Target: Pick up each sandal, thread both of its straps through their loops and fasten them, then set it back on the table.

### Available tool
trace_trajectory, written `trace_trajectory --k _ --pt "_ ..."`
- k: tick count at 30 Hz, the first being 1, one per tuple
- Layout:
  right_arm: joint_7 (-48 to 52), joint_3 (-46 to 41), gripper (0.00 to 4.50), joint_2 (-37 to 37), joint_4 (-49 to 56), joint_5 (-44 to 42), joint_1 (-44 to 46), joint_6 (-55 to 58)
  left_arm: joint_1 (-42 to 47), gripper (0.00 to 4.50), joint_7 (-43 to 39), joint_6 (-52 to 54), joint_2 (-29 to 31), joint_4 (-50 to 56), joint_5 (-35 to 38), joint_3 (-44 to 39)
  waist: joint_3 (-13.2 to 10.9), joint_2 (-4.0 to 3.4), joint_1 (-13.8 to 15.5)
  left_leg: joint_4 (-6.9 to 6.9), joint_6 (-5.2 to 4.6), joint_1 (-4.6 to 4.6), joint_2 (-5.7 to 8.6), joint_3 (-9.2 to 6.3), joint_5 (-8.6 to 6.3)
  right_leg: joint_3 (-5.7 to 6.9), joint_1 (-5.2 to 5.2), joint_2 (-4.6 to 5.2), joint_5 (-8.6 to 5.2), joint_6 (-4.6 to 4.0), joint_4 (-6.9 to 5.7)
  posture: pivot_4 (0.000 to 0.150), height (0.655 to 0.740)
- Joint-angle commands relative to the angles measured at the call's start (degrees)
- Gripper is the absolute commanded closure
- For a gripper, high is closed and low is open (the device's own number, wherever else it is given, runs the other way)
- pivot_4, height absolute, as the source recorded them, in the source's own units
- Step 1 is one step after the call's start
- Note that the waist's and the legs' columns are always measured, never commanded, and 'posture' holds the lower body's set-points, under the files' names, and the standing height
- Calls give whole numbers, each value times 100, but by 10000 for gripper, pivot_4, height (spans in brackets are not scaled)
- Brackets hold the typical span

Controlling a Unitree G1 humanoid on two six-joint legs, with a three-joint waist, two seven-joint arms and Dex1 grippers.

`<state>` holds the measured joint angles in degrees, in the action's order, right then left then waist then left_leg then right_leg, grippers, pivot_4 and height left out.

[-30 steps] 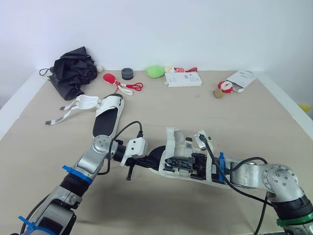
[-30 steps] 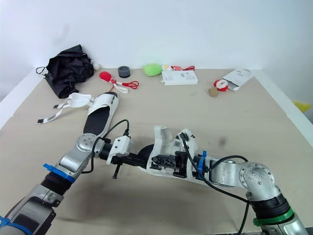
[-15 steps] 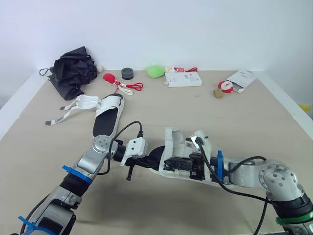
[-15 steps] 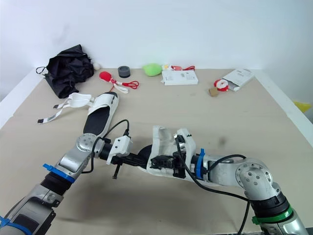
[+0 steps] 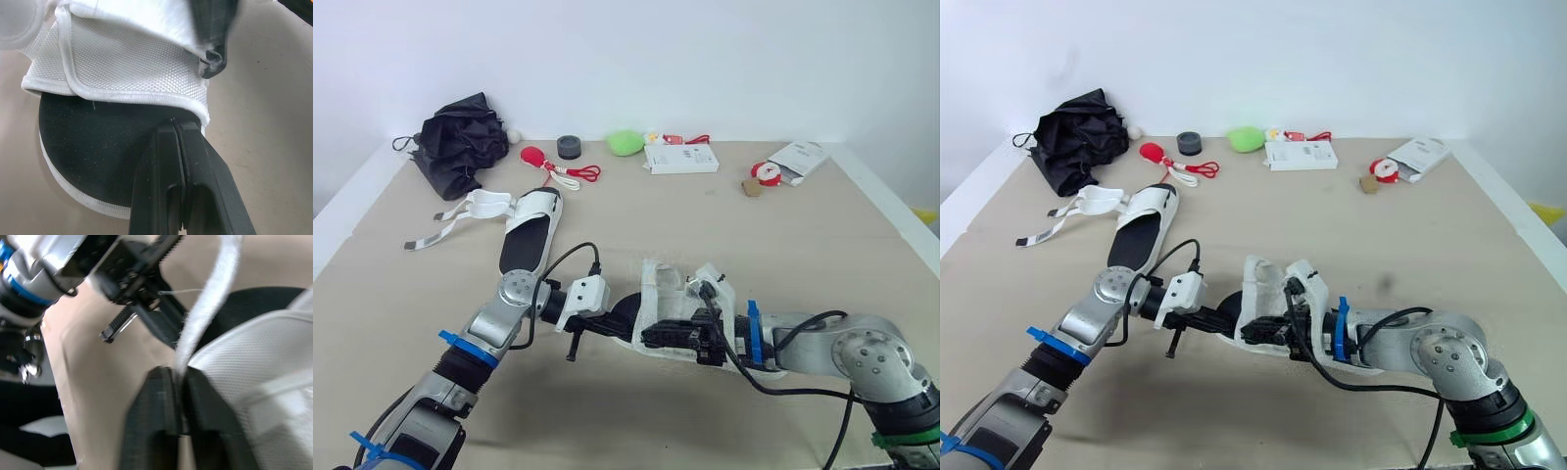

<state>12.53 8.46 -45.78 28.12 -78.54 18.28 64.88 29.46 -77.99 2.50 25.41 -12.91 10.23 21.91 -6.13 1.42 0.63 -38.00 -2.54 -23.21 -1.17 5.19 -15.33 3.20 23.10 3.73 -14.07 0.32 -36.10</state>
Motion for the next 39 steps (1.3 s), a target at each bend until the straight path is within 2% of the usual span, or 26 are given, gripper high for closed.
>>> trace_trajectory --k 1,5,6,12,16,21,34,35,39 --pt "46 100 21126 -75 -165 206 -40 377 -249 45000 -10 234 210 -396 -372 247 0 0 0 0 0 0 0 0 0 0 0 0 0 0 0 1500 7400" --pt "214 -233 2754 -44 -335 -270 113 417 -249 45000 -2 237 201 -393 -370 252 -1 0 0 -2 0 0 0 0 0 2 0 3 1 -1 0 1500 7400" --pt "181 -367 575 -17 -480 -473 153 398 -251 45000 -4 237 200 -392 -367 252 -2 1 0 -2 0 0 0 0 0 2 0 3 1 -1 0 1500 7400" --pt "-79 -997 575 -27 -1059 -1622 531 218 -256 45000 -10 225 185 -403 -367 259 -15 -9 -3 -5 1 -1 0 1 1 2 1 8 6 -7 0 1500 7400" --pt "-527 -1016 575 27 -1336 -2058 897 183 -259 45000 -17 219 168 -413 -375 261 -26 -25 -5 -6 1 -1 0 2 4 2 2 8 10 -10 -1 1500 7400" --pt "-879 -775 575 121 -1491 -1893 1089 316 -245 45000 -21 207 157 -428 -380 267 -26 -25 -5 -2 1 -4 0 2 4 4 4 7 8 -12 -1 1500 7400" --pt "-961 -430 575 520 -1577 -1407 1310 600 -199 45000 -16 199 139 -462 -395 280 -27 -27 -7 -3 0 -5 0 2 4 4 5 7 10 -10 -2 1500 7400" --pt "-942 -439 5946 563 -1603 -1294 1328 582 -210 45000 -10 202 138 -452 -397 285 -27 -27 -7 -3 0 -7 0 3 4 4 6 7 10 -10 -2 1500 7400" --pt "-813 -503 22606 669 -1606 -1003 1383 594 -259 45000 -4 214 158 -401 -398 291 -27 -27 -7 -4 0 -7 0 3 4 4 7 7 11 -8 -2 1500 7400"
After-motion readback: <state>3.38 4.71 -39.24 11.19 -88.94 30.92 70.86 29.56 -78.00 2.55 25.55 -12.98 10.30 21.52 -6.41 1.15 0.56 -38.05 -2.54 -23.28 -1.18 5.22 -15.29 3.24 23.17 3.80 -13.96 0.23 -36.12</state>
